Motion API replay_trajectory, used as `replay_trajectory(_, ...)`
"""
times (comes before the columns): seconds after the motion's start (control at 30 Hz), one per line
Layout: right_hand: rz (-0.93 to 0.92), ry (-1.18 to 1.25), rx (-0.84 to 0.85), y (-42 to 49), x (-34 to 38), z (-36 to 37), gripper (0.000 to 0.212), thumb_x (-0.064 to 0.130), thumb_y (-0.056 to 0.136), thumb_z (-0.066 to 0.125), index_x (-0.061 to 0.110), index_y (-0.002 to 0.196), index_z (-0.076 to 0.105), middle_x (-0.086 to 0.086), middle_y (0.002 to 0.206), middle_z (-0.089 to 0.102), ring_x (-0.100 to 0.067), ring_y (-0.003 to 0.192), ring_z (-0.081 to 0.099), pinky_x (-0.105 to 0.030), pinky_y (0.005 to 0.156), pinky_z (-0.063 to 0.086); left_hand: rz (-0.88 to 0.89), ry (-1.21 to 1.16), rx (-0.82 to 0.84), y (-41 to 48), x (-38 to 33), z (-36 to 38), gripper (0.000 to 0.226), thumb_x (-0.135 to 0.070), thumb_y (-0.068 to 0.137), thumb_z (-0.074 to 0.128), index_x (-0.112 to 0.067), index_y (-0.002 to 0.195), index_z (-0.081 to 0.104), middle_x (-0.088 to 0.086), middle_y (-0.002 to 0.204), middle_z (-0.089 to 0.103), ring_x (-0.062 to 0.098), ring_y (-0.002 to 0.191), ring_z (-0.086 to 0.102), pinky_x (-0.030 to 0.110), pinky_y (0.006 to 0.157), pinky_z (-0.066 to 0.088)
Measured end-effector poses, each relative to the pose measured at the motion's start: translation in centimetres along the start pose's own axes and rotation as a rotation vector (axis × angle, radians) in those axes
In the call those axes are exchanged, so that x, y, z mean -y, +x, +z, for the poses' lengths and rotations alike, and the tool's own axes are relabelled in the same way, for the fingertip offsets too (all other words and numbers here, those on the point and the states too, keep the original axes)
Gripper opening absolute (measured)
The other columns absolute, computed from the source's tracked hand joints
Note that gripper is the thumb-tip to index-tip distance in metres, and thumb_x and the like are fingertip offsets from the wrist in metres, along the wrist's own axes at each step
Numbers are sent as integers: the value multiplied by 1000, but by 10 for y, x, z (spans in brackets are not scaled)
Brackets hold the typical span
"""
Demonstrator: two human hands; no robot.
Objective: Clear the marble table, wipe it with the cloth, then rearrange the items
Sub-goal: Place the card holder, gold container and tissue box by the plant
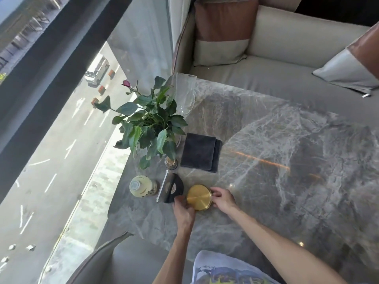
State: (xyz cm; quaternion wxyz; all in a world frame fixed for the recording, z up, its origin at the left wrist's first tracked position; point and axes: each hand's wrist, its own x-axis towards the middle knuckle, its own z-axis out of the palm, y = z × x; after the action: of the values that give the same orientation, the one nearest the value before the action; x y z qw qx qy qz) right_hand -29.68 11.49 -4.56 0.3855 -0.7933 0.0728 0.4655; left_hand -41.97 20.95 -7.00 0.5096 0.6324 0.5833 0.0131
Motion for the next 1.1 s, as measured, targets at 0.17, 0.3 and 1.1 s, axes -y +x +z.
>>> replay_trajectory(0.17,-7,12,-28,5,-4,-1,39,4,87,62,16,124,64,4,86,58,-16,80,59,-34,77,56,17,12,25,7,8,7,29,6,55,59,-10,74,44,1,66,48,14,61,41,31,48,38)
replay_trajectory(0.3,-11,17,-55,10,3,-6,37,4,89,60,16,124,63,3,86,58,-18,83,59,-35,80,56,-26,-77,41,9,2,13,29,-7,54,54,-21,77,45,14,80,59,23,70,55,52,60,53)
replay_trajectory(1.1,36,81,-25,11,-20,-32,37,6,89,62,19,124,62,-3,99,57,-19,94,59,-31,76,54,-87,-202,232,-9,-14,14,39,-20,70,63,-13,105,49,13,95,63,30,91,66,52,79,58)
